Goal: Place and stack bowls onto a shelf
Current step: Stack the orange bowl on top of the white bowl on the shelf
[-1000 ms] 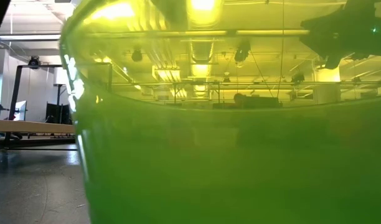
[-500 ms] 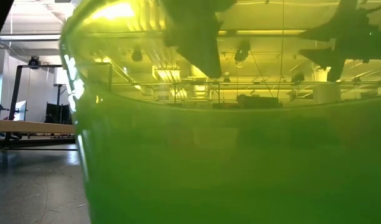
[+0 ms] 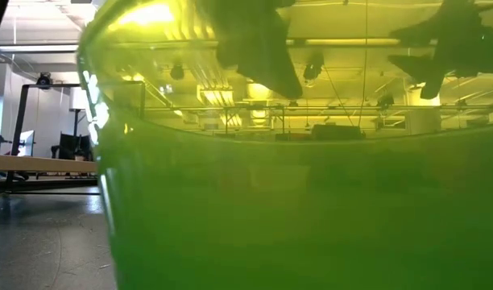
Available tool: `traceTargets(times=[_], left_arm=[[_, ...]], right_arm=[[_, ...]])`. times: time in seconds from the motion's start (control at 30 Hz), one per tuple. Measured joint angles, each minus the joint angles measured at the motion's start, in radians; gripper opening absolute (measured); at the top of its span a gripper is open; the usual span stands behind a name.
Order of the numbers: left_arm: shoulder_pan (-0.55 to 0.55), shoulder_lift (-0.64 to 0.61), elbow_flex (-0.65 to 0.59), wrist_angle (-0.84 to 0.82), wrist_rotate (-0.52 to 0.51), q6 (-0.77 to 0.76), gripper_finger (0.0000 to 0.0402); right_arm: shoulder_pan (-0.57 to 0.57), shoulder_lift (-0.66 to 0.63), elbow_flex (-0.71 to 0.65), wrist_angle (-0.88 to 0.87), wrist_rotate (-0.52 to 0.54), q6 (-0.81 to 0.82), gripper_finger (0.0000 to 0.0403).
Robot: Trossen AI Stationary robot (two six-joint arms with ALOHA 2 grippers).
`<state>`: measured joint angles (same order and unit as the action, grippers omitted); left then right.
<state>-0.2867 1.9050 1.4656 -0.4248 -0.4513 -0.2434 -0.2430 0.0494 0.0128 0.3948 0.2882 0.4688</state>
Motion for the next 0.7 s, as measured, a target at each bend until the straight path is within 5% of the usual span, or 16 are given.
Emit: traceTargets(times=[0.3, 0.7], left_arm=[[0.003, -0.144, -0.238, 0.223, 0.008, 0.0, 0.0076], [0.021, -0.211, -0.347, 0.345, 0.016, 0.0, 0.0076]], right_arm=[[-0.003, 0.099, 0.11, -0.245, 0.038, 0.124, 0.0219], [-0.002, 0.347, 0.535, -1.218, 0.018, 0.395, 0.0219]])
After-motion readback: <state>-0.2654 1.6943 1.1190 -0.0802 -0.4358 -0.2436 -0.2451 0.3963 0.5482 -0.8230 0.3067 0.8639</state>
